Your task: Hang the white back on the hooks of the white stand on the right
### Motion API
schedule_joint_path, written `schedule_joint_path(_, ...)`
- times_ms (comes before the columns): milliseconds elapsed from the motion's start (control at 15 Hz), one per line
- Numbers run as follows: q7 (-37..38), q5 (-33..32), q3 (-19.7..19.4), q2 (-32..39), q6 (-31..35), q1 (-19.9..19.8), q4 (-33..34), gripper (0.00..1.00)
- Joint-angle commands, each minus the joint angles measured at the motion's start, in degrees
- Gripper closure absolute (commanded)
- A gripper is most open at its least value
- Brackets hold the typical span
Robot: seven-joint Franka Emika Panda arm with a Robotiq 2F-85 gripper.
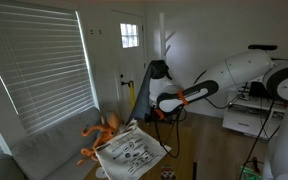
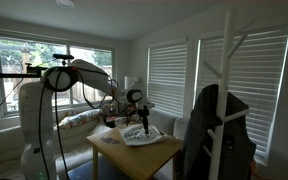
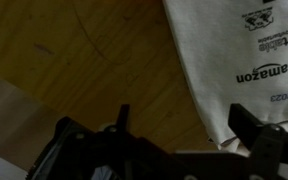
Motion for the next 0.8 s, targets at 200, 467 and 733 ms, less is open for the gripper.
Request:
schedule_joint_path(200, 0.3, 0.0, -1.7, 0.2, -0.1, 1.7, 0.8, 0.00)
schedule_joint_path(467, 3.3, 2.9, -3.2, 6.0, 4.0, 1.3, 6.2, 0.00)
schedule_joint_path(733, 0.2, 9.3, -3.6, 11.5, 5.3, 2.2, 11.6, 0.00)
